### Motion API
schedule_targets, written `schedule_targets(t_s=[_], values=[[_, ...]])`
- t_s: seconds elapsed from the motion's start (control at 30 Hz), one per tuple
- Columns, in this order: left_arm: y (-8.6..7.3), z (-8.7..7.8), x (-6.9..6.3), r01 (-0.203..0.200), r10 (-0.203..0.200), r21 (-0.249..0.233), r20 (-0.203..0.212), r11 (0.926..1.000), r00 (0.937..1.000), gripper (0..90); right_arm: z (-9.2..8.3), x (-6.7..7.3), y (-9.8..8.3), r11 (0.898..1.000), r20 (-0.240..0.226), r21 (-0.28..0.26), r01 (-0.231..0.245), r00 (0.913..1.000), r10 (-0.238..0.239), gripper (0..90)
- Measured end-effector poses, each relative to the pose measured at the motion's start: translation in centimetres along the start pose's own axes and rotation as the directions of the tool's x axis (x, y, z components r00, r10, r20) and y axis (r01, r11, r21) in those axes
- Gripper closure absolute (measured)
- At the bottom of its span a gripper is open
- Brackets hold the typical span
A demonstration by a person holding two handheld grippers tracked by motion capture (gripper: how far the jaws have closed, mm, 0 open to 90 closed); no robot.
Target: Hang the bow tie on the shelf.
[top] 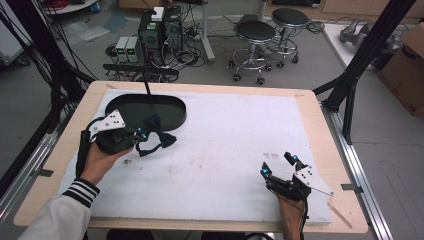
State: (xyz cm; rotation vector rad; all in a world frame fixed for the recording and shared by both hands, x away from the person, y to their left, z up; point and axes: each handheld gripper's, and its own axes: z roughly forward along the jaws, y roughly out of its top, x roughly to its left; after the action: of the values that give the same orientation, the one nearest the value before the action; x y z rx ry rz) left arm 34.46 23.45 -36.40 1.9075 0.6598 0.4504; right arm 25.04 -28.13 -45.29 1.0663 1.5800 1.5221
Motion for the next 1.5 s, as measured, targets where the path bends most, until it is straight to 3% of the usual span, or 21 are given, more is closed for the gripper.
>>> schedule_targets(t_s=[0.1, 0.4, 0.73, 0.87, 1.1, 1.2, 1.5], values=[[0.8, -0.3, 0.2, 0.003, -0.004, -0.048, -0.009, 0.9988, 0.9999, 88.3, 0.0, 0.0, 0.0, 1.0, 0.0, 0.0, 0.0, 1.0, 0.0, 11.3], [2.5, -0.3, 1.1, 0.019, -0.023, -0.111, -0.035, 0.9937, 0.9991, 88.3, 0.0, 0.0, 0.0, 1.0, -0.001, 0.0, 0.0, 1.0, 0.0, 11.3], [5.5, 0.0, 2.3, -0.006, -0.007, -0.153, -0.088, 0.9882, 0.9961, 88.3, 0.0, 0.0, 0.0, 1.0, -0.002, 0.0, 0.002, 1.0, -0.002, 11.3], [6.5, 0.2, 2.9, 0.001, -0.019, -0.17, -0.105, 0.9854, 0.9943, 88.3, 0.0, 0.0, 0.0, 1.0, -0.002, 0.0, 0.001, 1.0, -0.001, 11.3], [6.9, 0.5, 4.0, 0.017, -0.052, -0.193, -0.177, 0.981, 0.9828, 88.3, 0.1, 0.0, 0.0, 1.0, 0.001, -0.002, 0.007, 1.0, -0.007, 11.3], [7.0, 0.6, 4.5, 0.033, -0.074, -0.211, -0.19, 0.9769, 0.979, 88.3, 0.0, 0.0, 0.0, 1.0, -0.001, 0.004, 0.002, 1.0, -0.002, 11.3], [7.7, 1.3, 5.7, 0.021, -0.081, -0.239, -0.246, 0.9707, 0.9659, 88.3, 0.1, 0.0, 0.0, 1.0, 0.0, 0.004, 0.01, 1.0, -0.01, 11.3]])
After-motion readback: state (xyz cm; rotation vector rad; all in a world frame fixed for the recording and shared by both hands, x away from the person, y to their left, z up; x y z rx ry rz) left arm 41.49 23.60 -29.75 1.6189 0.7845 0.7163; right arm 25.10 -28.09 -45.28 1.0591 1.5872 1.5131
